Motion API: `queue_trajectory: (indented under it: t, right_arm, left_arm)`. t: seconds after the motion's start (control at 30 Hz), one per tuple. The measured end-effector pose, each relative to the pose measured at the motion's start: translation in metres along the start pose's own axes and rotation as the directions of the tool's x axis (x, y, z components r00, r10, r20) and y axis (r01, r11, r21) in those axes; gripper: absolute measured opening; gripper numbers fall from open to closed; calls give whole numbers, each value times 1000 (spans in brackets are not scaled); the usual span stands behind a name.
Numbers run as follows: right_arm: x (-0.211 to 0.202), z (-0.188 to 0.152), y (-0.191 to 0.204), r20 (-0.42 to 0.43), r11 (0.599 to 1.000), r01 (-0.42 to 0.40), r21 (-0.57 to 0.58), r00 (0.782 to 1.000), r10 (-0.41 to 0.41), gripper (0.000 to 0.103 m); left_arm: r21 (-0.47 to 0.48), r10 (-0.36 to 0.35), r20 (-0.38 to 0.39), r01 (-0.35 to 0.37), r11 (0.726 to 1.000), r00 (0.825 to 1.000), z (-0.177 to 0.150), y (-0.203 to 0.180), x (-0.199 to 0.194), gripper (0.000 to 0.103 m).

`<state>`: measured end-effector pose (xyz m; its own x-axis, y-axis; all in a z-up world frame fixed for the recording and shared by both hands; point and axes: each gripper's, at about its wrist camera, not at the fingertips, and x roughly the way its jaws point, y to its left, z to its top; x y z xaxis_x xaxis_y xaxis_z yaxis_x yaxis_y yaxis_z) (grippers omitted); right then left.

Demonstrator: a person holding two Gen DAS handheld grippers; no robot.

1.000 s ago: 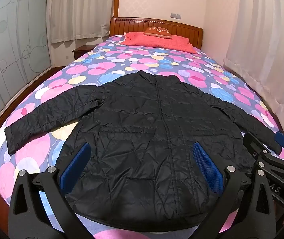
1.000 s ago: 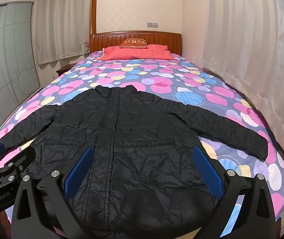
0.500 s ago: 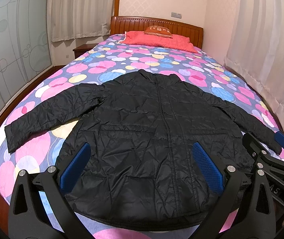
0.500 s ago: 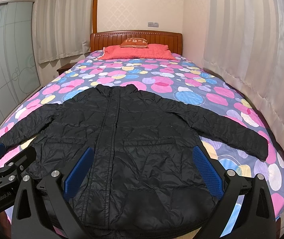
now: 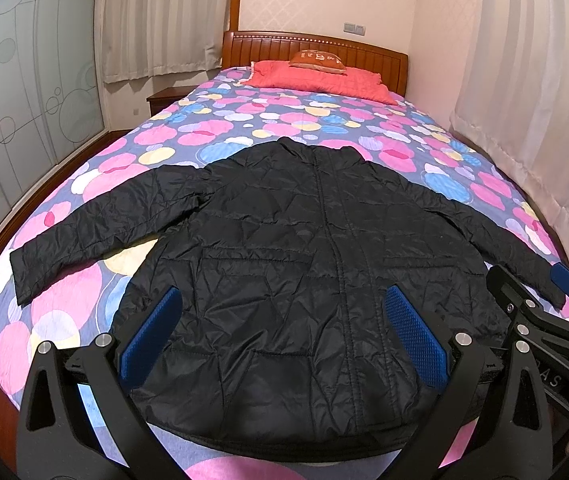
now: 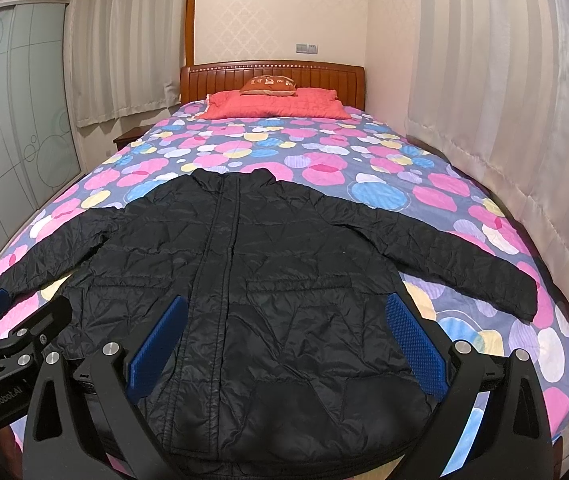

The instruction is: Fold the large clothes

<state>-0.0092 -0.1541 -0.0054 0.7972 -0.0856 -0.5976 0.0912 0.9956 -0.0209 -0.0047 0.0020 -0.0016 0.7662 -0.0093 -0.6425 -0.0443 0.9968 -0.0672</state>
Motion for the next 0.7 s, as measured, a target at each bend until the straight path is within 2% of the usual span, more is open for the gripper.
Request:
queue_trajectory:
  t: [0.7]
  right_arm:
    - [-2,-1,2,0,1000,0,-2,1000,0,98]
  left_arm:
    - [0,0,-2,0,1000,1000,-1,1,-2,101]
